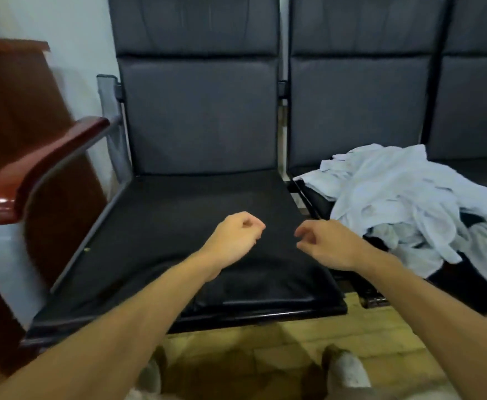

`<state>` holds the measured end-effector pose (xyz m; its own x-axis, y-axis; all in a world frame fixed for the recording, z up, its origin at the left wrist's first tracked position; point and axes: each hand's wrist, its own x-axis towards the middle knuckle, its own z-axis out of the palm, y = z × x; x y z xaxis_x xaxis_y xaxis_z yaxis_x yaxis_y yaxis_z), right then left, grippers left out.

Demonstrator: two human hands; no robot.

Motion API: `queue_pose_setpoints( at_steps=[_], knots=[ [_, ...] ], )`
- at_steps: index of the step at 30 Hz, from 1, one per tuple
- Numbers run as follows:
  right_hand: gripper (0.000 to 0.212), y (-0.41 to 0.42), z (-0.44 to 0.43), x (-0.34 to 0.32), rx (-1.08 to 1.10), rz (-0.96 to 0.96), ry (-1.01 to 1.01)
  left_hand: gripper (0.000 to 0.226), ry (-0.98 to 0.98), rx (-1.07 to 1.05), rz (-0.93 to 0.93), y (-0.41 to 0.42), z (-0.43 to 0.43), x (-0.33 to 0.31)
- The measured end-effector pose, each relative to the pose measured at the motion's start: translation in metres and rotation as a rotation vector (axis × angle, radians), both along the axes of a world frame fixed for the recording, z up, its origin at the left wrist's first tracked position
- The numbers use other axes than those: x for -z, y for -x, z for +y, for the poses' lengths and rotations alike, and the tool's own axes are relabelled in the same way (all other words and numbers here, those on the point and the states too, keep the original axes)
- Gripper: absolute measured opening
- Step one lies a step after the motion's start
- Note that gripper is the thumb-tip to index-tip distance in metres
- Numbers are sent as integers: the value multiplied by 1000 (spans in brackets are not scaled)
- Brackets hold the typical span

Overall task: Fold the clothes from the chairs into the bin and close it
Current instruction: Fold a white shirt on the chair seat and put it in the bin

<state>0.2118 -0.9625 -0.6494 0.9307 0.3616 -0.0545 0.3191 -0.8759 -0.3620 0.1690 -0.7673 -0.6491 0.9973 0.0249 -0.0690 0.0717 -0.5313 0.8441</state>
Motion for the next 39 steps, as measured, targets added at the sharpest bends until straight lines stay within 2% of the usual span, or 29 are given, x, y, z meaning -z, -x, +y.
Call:
queue_pose_setpoints(
  at_steps=[4, 6, 9, 12, 15, 18, 22, 26, 29, 35, 39],
  knots=[
    [30, -20, -33, 7, 204, -149, -25, 17, -75, 124, -5, -11, -35, 17],
    [38, -27, -46, 12, 306, -232, 50, 19, -57, 131, -4, -18, -41, 18],
    [49, -36, -62, 23, 396, -127, 203, 20, -61, 166, 34, -22, -48, 22],
    [45, -39, -67, 33, 414, 3, 226, 21, -17, 156, 54, -26, -50, 22],
    [34, -37, -64, 33, 446, -83, 106, 22, 36, 120, 49, -26, -51, 21],
    [35, -34, -57, 29, 446, -199, -20, 24, 77, 93, 49, -22, -48, 22],
    [29, -31, -44, 19, 386, -387, -374, 25, 144, 31, 16, -19, -38, 21],
    [23, -24, -12, -5, 280, -438, -590, 25, 247, -13, -21, -14, -24, 16],
    [23, -11, 16, -22, 136, -379, -755, 26, 436, -67, -47, -8, -13, 8],
    [25, 25, 71, -39, -235, 9, -914, 35, 825, -25, 3, 10, 21, -7],
    [30, 33, 84, -35, -214, 155, -1007, 28, 795, -106, 17, 17, 49, -5]
  ],
)
